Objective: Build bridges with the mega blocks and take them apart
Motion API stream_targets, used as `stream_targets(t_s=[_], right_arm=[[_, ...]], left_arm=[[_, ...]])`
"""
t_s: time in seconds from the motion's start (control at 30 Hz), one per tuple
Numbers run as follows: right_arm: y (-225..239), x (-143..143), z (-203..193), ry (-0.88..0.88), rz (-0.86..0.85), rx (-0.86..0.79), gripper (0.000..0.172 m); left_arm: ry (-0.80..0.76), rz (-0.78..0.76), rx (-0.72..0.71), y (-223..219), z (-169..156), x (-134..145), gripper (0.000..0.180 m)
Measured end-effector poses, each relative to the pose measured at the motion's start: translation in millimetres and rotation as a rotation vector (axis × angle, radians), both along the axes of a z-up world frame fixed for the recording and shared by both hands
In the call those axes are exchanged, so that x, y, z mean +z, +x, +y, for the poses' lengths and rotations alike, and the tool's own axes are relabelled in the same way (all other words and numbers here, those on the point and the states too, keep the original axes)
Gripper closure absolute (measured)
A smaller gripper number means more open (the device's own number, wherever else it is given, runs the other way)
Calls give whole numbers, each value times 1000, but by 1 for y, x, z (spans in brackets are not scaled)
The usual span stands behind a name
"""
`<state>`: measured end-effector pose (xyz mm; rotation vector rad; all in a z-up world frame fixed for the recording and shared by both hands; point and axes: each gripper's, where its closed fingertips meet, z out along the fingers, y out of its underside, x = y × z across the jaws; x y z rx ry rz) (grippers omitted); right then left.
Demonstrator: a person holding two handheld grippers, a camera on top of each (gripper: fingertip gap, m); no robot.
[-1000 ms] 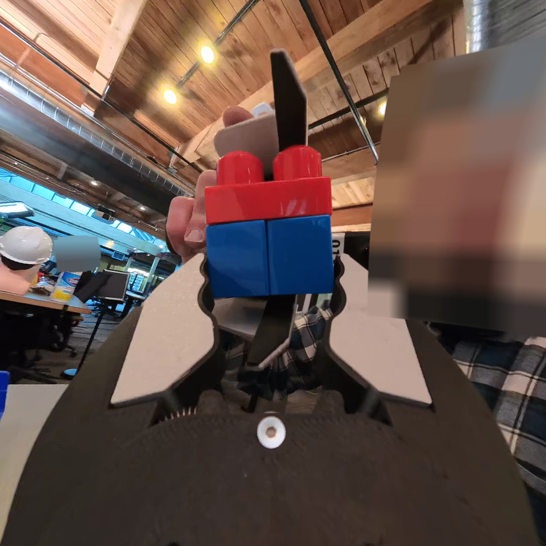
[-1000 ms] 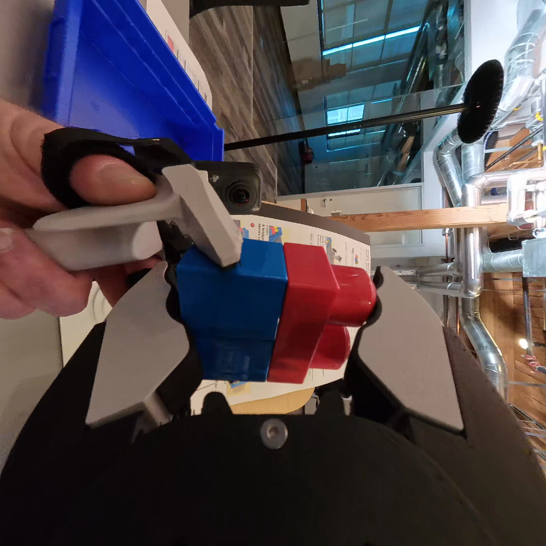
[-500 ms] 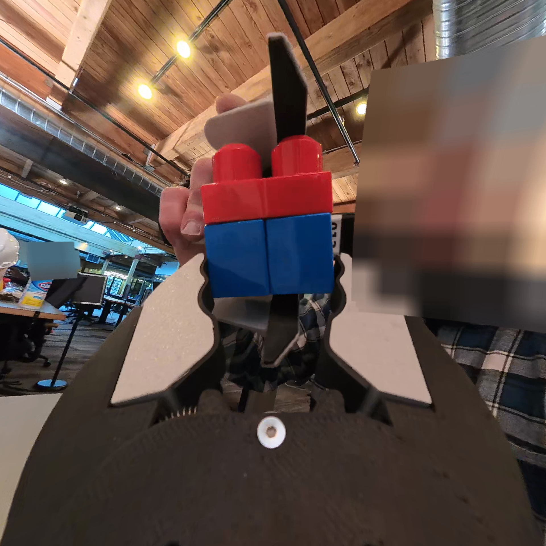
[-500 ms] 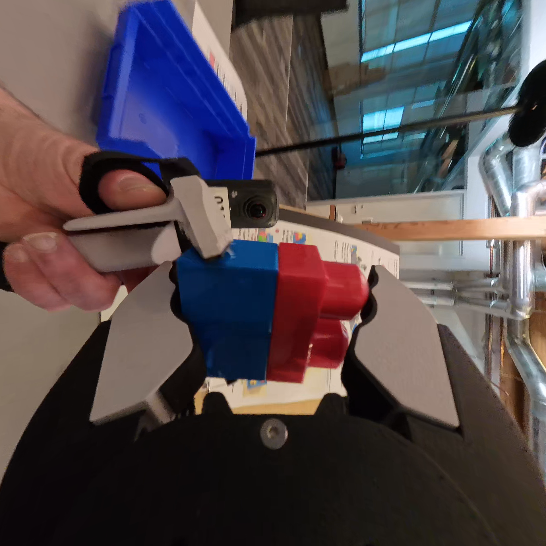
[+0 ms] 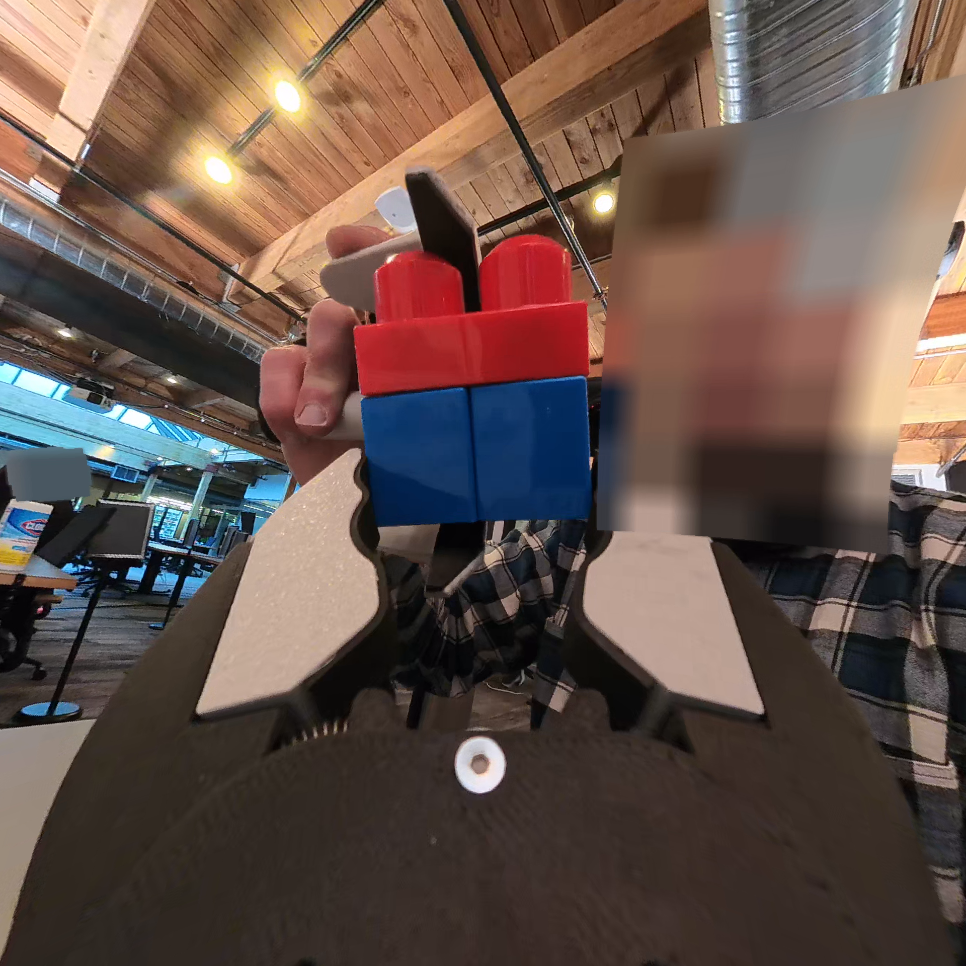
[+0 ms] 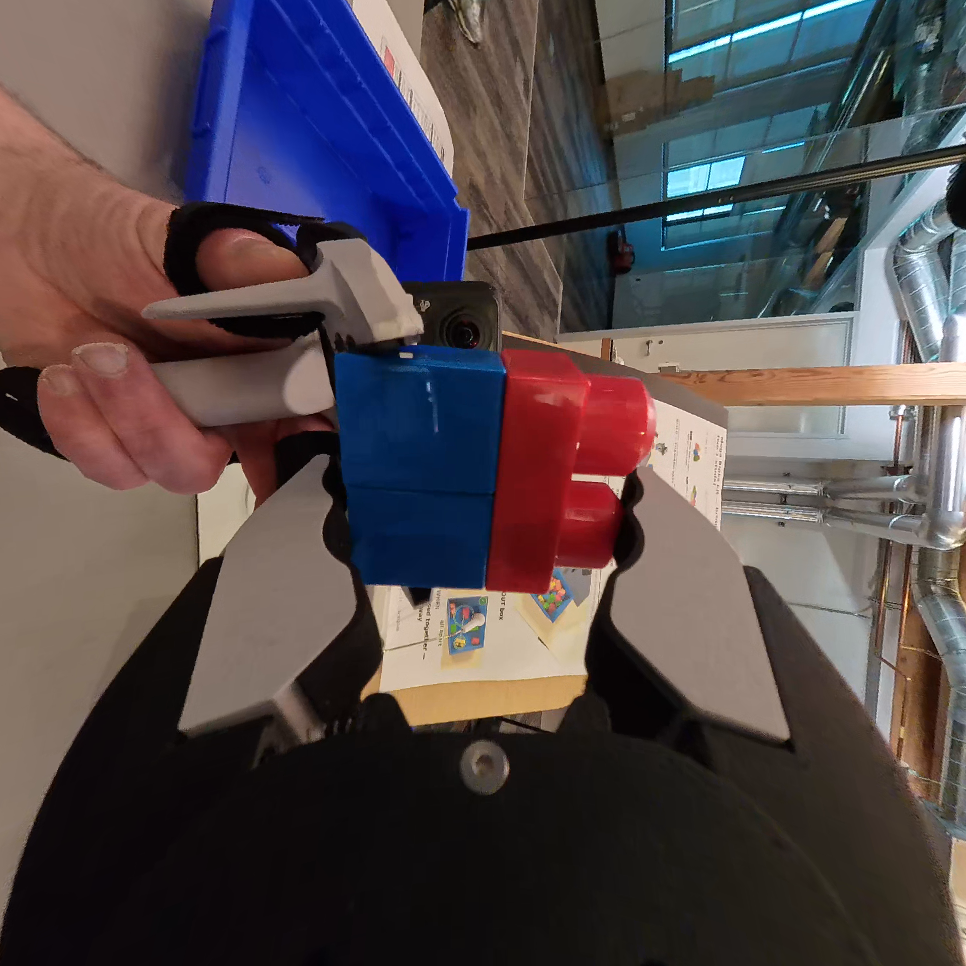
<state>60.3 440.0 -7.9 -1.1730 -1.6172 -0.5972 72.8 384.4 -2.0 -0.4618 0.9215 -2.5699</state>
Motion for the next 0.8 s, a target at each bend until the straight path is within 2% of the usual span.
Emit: stream_targets(t_s=[0.2,0.27,0.33,0.4,0.43,0.47,0.5,0.6,0.63,0.7,0.8], right_arm=[[-1,-3,-3,-56,11,11,70],[-1,-3,-12,-134,14,47,58],[4,-3,-26,-269,-11,87,53],[11,0,-42,-481,-4,141,72],[13,4,-46,-558,8,156,71],[16,8,-48,-622,3,168,77],[18,6,-53,-715,-18,177,84],[21,-5,-66,-948,-109,183,87],[21,-9,-70,-1003,-148,191,100],[19,-15,-70,-1064,-181,174,101],[15,-23,-73,-1122,-221,185,116]], left_arm=[[30,-5,8,0,-4,-2,103],[61,26,22,3,-5,-6,103],[104,48,24,3,-9,-10,103],[144,57,-2,-1,-13,-14,103],[169,79,-10,0,-16,-17,103],[191,102,-35,1,-20,-22,103],[212,120,-58,3,-24,-26,103],[239,130,-88,7,-32,-32,103],[239,137,-87,9,-33,-33,103],[250,143,-100,11,-36,-36,103],[253,139,-105,11,-37,-36,103]])
